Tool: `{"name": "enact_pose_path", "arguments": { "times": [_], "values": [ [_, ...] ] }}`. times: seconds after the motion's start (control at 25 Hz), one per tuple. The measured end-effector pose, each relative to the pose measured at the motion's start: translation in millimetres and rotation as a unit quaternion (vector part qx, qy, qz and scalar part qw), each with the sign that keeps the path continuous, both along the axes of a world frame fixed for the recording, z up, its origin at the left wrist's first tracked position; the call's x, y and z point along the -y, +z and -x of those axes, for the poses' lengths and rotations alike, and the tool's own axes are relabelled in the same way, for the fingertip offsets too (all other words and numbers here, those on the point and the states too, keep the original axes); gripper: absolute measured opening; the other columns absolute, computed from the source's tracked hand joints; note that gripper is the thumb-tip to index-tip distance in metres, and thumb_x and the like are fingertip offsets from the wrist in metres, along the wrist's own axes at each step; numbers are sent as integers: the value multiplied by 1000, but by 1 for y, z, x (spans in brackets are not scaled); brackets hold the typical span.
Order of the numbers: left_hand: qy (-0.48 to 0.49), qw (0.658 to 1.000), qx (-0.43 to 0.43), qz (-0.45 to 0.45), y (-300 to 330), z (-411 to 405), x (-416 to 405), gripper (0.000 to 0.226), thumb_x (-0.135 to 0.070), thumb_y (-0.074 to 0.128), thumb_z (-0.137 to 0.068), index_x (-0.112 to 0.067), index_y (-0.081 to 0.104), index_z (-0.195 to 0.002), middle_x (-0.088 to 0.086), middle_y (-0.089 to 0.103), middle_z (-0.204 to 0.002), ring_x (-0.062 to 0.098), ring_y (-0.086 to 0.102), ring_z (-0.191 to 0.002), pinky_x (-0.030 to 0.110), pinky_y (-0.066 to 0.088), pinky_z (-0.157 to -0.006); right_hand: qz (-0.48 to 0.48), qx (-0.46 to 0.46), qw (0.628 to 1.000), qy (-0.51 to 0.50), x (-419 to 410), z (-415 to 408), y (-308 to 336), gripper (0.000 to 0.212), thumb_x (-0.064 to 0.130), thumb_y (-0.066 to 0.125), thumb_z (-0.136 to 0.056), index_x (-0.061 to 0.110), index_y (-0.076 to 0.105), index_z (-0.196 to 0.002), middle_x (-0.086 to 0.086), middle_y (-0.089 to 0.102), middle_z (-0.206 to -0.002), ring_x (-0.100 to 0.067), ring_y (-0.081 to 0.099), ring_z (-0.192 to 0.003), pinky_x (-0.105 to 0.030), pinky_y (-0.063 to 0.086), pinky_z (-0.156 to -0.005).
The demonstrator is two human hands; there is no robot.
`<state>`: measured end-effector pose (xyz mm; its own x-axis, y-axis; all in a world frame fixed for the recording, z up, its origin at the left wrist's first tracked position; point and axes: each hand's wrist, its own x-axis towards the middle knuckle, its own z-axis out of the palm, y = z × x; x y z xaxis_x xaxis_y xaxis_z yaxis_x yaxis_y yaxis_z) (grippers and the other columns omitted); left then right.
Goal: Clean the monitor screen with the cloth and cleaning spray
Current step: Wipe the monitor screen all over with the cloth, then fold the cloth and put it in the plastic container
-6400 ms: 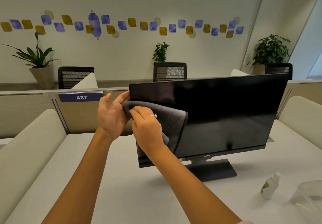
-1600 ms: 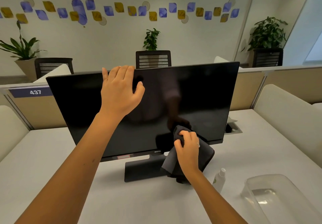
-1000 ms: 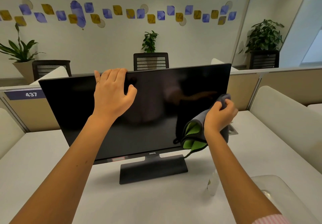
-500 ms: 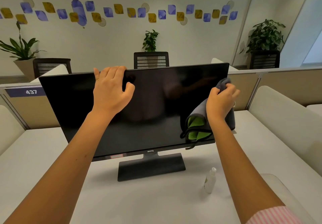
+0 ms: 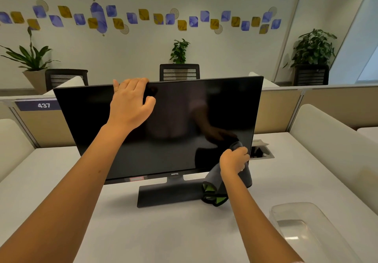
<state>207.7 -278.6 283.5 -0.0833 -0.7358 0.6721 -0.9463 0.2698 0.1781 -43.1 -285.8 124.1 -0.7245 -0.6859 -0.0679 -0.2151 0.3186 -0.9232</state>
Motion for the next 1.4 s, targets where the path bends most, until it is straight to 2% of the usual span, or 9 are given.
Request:
{"name": "enact_pose_path", "arguments": {
  "times": [0.36,0.48,0.6,0.68,0.84,1.04,1.12,1.2,1.4],
  "values": [
    [-38,998,-1,-42,-21,-7,-40,60,-17,36,-91,-18,19,-149,2,16,-157,20,4,-145,45,3,-116,42,6,970,239,-38,-78,-16,18,6,51,-93,2,55,-111,-18,56,-116,-27,57,-102,-23,44,-81],
    [-52,993,-101,-12,-64,-3,-80,58,-13,40,-90,-18,26,-146,1,28,-153,18,13,-144,42,9,-116,45,67,944,320,-56,-92,-10,25,11,52,-95,4,52,-119,-13,58,-119,-26,58,-108,-27,47,-92],
    [-36,946,-313,-77,-121,-8,-121,52,-12,44,-96,-20,29,-144,0,34,-150,16,26,-139,34,22,-111,41,86,932,350,-85,-95,4,24,17,55,-93,11,51,-116,-3,56,-104,-18,59,-93,-24,47,-78],
    [14,877,-453,-158,-160,-16,-146,48,-18,43,-98,-19,28,-144,5,33,-150,22,31,-137,37,28,-109,22,94,914,394,-112,-92,11,21,20,56,-93,15,52,-113,-1,58,-102,-15,58,-90,-22,49,-77],
    [105,639,-678,-349,-225,-14,-196,50,-40,35,-98,-11,36,-140,16,41,-143,36,39,-129,50,31,-106,22,152,858,491,-173,-82,19,17,8,59,-87,24,58,-88,4,63,-90,-13,62,-84,-15,52,-64],
    [-86,409,-777,-470,-255,20,-253,54,-50,48,-90,-1,71,-97,18,69,-85,32,66,-83,41,50,-78,8,233,820,522,-218,-48,11,24,-2,55,-84,19,66,-90,-5,68,-91,-22,67,-88,-31,58,-76],
    [-134,409,-774,-465,-264,25,-265,41,-40,59,-88,-5,70,-106,18,70,-103,32,66,-99,42,51,-85,18,254,830,496,-225,-25,1,29,-5,55,-83,21,67,-87,-5,70,-89,-19,68,-83,-29,57,-71],
    [-153,481,-757,-414,-270,22,-265,43,-32,69,-82,-9,63,-119,16,61,-125,29,59,-115,38,50,-89,23,233,866,443,-228,-1,-13,29,-3,58,-83,24,66,-88,-4,70,-89,-18,69,-81,-24,54,-65],
    [-100,624,-688,-357,-249,20,-256,51,-22,75,-71,-21,56,-119,5,63,-120,23,65,-103,32,56,-76,16,110,931,347,-235,30,-53,20,7,63,-87,24,53,-90,2,62,-97,-18,63,-89,-23,54,-70]
  ]
}}
